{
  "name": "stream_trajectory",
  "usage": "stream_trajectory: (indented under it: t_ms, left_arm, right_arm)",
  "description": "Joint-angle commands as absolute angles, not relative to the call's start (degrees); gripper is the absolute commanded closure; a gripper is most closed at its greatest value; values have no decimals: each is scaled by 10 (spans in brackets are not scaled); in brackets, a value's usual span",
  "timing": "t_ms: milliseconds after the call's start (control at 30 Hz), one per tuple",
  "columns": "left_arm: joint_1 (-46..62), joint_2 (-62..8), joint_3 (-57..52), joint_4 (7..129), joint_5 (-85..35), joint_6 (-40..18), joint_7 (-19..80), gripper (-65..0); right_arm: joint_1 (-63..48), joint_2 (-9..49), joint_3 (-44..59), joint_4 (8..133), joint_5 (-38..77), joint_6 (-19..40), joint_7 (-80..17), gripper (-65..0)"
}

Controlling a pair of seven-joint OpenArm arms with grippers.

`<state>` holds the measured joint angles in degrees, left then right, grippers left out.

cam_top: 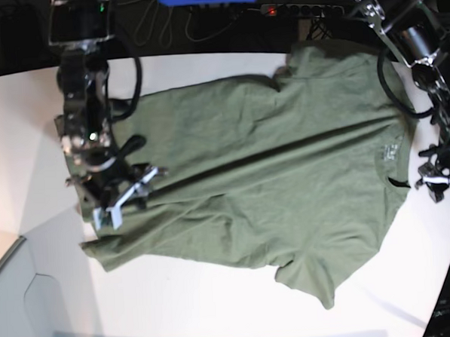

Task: Layout the t-shirt on the table in an organized manner, then fold the t-shirt properly
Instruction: 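Release and reposition both grippers onto the flattened shirt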

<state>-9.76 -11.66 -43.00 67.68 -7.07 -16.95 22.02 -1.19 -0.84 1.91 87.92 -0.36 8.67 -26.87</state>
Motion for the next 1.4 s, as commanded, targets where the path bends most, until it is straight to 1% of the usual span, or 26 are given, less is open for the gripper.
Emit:
stream_trajectory:
  t_ms: [0, 100, 200, 267, 433, 533, 733, 867, 1033, 1200, 1367]
  left_arm:
    - [-115, -131, -429, 672, -75, -171, 207, -343]
    - [-138, -147, -429, 625, -75, -171, 207, -343]
    - [-175, -153, -428, 567, -75, -172, 205, -343]
    - [-211, -151, -423, 528, -75, -172, 204, -343]
    - [-273, -147, -325, 463, -74, -171, 201, -343]
    - [-298, -135, -298, 428, -74, -165, 200, -342]
    - [-293, -131, -297, 422, -71, -164, 173, -342]
    - [-286, -173, -297, 417, -74, -166, 169, -342]
    - [-285, -193, -296, 378, -74, -168, 170, -342]
    - [-281, -194, -296, 328, -74, -169, 167, -343]
    - [-282, -189, -294, 317, -73, -167, 167, -343]
  right_arm:
    - [-19, -16, 0, 903, 0, 87, -254, -298]
    - [-51, -30, -58, 916, 0, 87, -254, -298]
    - [-55, -36, -93, 890, 0, 87, -254, -299]
    - [-51, -36, -94, 860, 0, 87, -249, -299]
    - [-28, -30, -91, 814, 0, 87, -250, -299]
    - [-18, -26, -73, 796, 0, 87, -251, -299]
    - [-46, -28, -75, 827, 0, 87, -254, -302]
    - [-70, -49, -76, 853, 0, 87, -252, -303]
    - [-89, -72, -87, 861, 0, 87, -252, -303]
    - [-102, -73, -107, 861, 0, 87, -253, -303]
    - [-116, -73, -109, 868, 0, 87, -251, -303]
